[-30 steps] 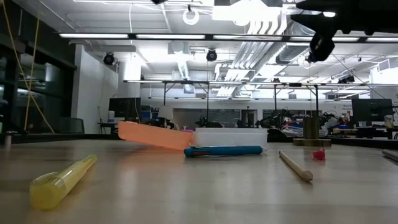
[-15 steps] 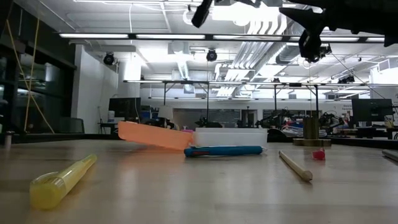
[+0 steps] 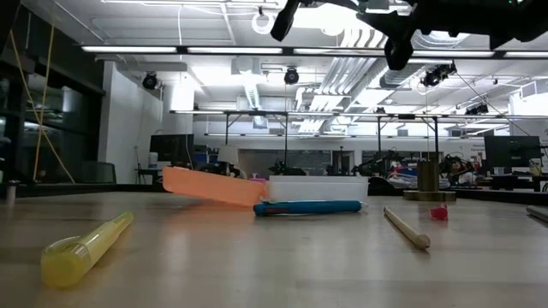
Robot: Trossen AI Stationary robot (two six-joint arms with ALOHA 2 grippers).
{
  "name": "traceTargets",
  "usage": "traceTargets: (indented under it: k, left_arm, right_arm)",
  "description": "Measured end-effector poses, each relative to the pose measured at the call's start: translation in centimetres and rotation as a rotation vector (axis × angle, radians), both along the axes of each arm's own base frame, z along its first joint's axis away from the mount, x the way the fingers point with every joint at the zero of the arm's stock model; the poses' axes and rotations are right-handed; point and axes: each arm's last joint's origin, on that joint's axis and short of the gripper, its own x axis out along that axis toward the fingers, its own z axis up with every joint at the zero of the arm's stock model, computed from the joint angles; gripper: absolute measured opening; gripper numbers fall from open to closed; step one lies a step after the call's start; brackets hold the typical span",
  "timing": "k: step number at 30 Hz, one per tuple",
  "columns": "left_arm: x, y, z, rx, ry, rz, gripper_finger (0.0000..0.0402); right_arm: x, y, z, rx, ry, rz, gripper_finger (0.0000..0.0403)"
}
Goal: Pick & place school supplies into a supply box
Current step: Put the green pen into the supply box
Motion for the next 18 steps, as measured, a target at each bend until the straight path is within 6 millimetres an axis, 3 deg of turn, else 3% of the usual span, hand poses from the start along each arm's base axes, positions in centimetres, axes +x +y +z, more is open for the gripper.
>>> traceTargets:
  k: [4, 8, 18]
  left_arm:
    - [0.0, 0.0, -0.1, 0.004, 0.013, 0.005, 0.0024]
    - [0.0, 0.3, -0.1, 0.013, 0.014, 0.007, 0.0024]
    - [0.0, 0.6, -0.1, 0.026, 0.02, 0.006, 0.0024]
  right_arm:
    - [0.3, -0.4, 0.6, 0.003, -0.004, -0.003, 0.0176]
    - [0.6, -0.6, 0.6, 0.008, 0.022, -0.011, 0.0189]
    - [1.5, -0.7, -0.2, 0.012, 0.052, -0.01, 0.0141]
